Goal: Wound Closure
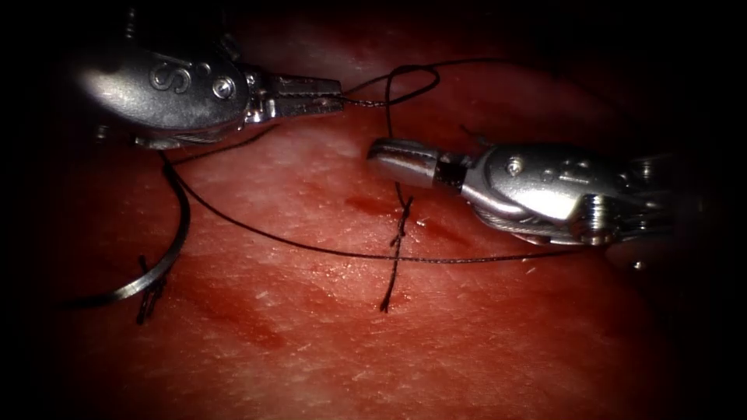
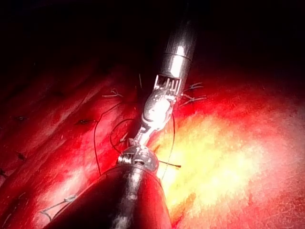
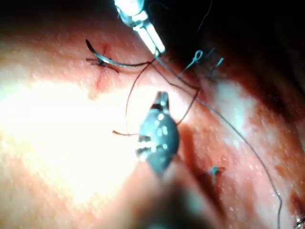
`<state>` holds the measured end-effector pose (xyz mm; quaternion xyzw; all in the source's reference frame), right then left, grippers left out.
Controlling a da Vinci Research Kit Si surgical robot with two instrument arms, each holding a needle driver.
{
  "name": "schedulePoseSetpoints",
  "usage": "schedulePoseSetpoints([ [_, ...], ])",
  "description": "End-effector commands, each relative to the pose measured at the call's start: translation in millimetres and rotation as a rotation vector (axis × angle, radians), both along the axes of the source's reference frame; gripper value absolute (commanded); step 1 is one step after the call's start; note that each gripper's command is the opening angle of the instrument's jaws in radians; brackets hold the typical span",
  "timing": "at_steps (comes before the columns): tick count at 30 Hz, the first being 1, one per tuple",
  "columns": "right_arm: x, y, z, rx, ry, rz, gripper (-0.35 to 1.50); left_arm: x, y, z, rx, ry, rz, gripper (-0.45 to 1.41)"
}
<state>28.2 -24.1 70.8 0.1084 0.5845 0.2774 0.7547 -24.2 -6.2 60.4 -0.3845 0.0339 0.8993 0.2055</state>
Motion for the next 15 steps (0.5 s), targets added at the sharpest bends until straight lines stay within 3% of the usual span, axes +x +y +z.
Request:
schedulePoseSetpoints([
  [1,1.6,0.8,0.7,-0.010,-0.005,0.006,-0.35,-0.7,-0.4,0.5,0.000,-0.011,0.006,-0.45],
  [8,2.2,3.3,1.6,-0.026,0.023,0.055,-0.35,-1.8,-2.9,0.7,0.011,-0.046,0.032,-0.45],
  [15,1.7,3.0,1.2,-0.024,0.128,0.012,-0.35,-4.5,-4.9,5.8,0.046,-0.016,0.086,-0.45],
])
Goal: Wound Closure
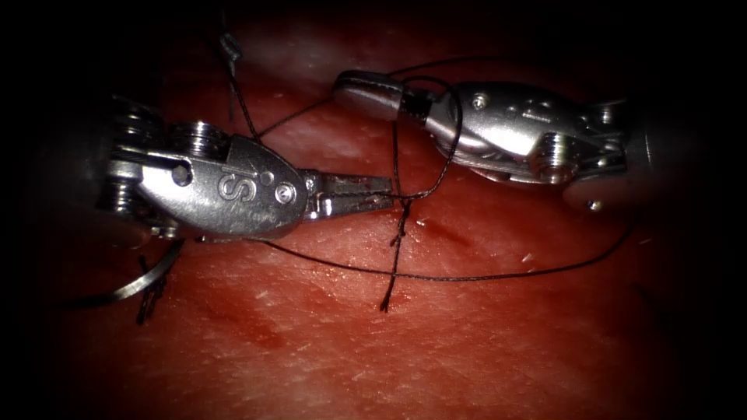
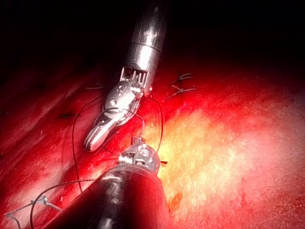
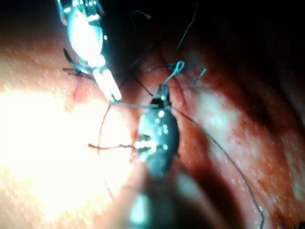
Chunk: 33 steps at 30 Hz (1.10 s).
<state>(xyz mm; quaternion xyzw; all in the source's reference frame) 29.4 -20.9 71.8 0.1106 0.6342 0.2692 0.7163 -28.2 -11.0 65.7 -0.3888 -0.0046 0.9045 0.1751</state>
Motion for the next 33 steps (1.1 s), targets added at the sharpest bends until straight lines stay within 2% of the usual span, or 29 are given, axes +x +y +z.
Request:
schedulePoseSetpoints([
  [1,0.3,-0.3,0.2,0.005,0.019,-0.012,-0.35,-0.7,-0.3,1.4,0.007,-0.002,0.000,-0.45],
  [5,-1.1,-0.6,-0.2,0.042,0.095,-0.036,-0.35,-0.2,-0.7,3.8,0.022,-0.002,0.004,-0.45],
  [9,-2.2,-0.6,-0.3,0.041,0.153,-0.062,-0.35,0.5,-0.4,4.2,0.029,-0.010,0.004,-0.45],
  [12,-2.5,-1.0,-0.5,0.038,0.218,-0.123,-0.35,-0.1,0.1,3.9,0.030,0.001,-0.006,-0.45],
  [18,-2.3,-1.7,-0.8,-0.019,0.216,-0.315,-0.35,-1.0,1.5,3.6,0.039,-0.001,-0.012,-0.45],
  [24,-3.0,-0.9,-0.7,-0.108,0.188,-0.545,-0.35,0.5,2.0,3.9,0.037,-0.007,0.001,-0.45],
  [33,-2.7,-1.2,-0.6,-0.173,0.170,-0.749,-0.35,1.3,3.3,4.8,0.032,-0.009,0.010,-0.45],
])
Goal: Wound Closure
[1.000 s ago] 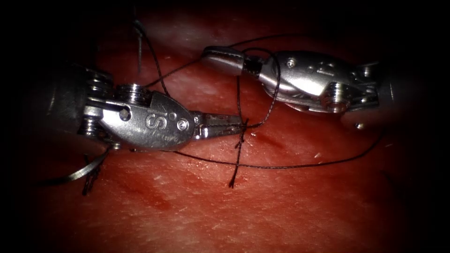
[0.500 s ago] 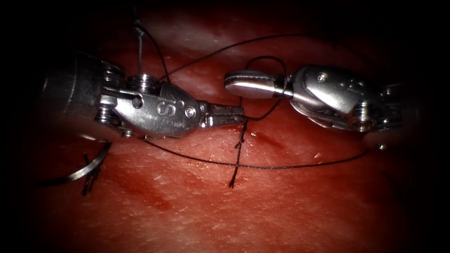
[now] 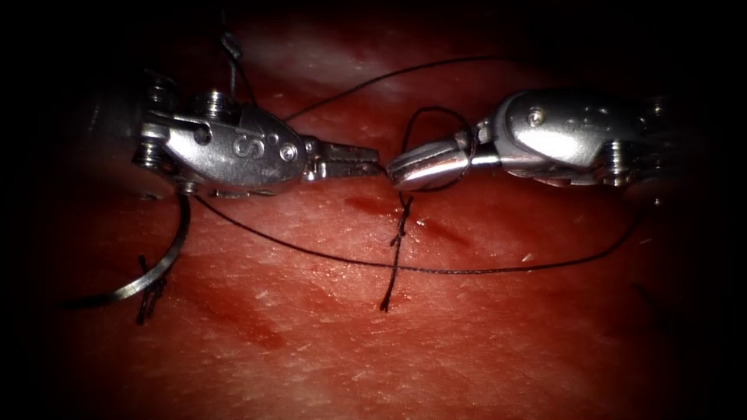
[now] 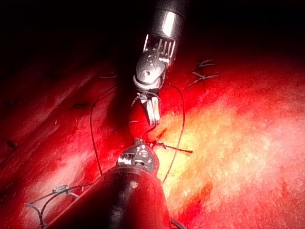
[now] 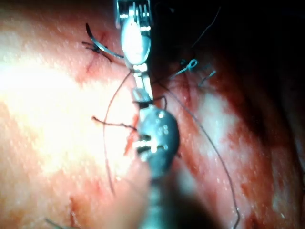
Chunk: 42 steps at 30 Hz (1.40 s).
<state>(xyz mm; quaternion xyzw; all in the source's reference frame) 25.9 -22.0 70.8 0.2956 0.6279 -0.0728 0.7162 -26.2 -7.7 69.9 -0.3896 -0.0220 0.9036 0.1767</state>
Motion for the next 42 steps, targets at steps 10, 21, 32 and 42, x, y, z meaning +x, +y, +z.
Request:
schedulePoseSetpoints([
  [10,1.8,-1.3,1.0,-0.171,-0.082,-0.134,-0.35,-1.4,-0.4,0.6,-0.002,0.003,-0.006,-0.45],
  [21,1.6,-3.3,1.5,-0.342,-0.158,-0.253,0.31,-0.5,-0.5,0.3,-0.001,-0.004,0.003,-0.45],
  [32,1.9,-4.9,2.4,-0.382,-0.187,-0.284,0.36,-0.1,-1.0,0.4,-0.004,-0.004,0.007,-0.45],
  [42,2.8,-7.3,1.2,-0.402,-0.191,-0.326,0.34,0.0,-1.3,0.5,-0.002,-0.006,0.005,-0.45],
])
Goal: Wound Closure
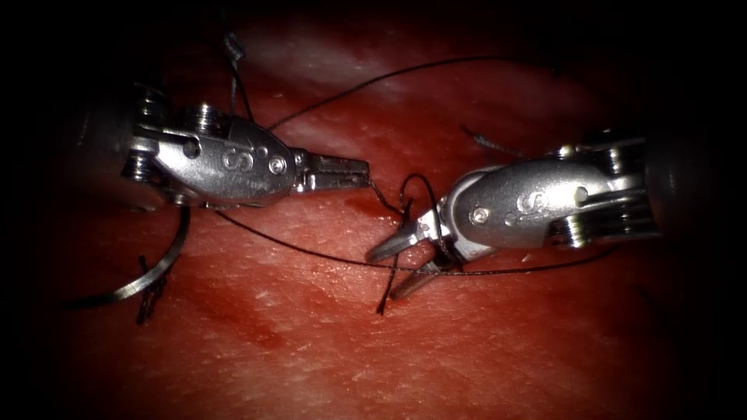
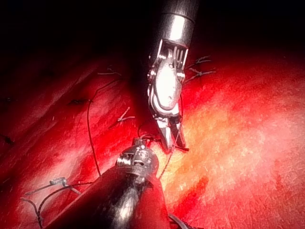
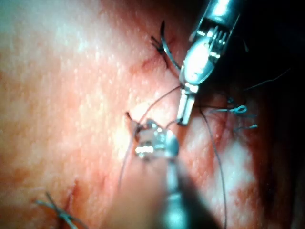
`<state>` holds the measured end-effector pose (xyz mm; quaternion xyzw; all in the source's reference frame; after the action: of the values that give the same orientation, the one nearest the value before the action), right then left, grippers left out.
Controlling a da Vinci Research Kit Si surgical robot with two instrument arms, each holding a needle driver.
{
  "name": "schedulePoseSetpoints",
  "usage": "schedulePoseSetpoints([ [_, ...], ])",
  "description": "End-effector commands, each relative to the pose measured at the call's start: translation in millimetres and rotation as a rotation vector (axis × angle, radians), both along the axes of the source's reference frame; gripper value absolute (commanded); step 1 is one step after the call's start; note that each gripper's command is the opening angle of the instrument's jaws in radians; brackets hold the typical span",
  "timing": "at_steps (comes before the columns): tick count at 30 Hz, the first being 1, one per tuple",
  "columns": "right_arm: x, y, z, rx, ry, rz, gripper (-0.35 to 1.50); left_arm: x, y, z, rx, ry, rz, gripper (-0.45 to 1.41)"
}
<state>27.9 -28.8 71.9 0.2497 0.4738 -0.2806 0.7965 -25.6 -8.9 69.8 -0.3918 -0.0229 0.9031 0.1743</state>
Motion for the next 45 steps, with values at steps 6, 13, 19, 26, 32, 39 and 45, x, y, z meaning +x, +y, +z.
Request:
schedulePoseSetpoints([
  [6,1.8,-1.7,-0.5,0.000,-0.013,-0.040,0.36,-0.6,-0.2,0.5,0.003,-0.001,-0.004,-0.45],
  [13,2.3,-1.8,0.0,-0.010,-0.044,-0.070,0.22,-0.7,-0.6,0.3,0.005,0.000,-0.002,-0.45],
  [19,1.8,-0.9,0.6,-0.017,-0.058,-0.076,0.09,-0.6,-0.9,0.1,0.006,0.001,0.001,-0.45],
  [26,1.4,-0.9,0.6,-0.021,-0.064,-0.086,-0.35,-0.5,-1.0,0.0,0.008,0.002,0.004,-0.45],
  [32,2.1,-0.4,0.7,-0.021,-0.078,-0.086,-0.35,-0.6,-1.4,-0.3,0.009,0.002,0.004,-0.45],
  [39,1.9,1.7,0.3,-0.020,-0.086,-0.012,-0.35,-0.2,-3.3,-1.2,0.012,0.003,0.017,-0.45],
  [45,0.3,4.5,-0.7,-0.003,-0.055,0.061,-0.35,0.2,-6.1,-2.7,0.020,0.009,0.037,-0.45],
])
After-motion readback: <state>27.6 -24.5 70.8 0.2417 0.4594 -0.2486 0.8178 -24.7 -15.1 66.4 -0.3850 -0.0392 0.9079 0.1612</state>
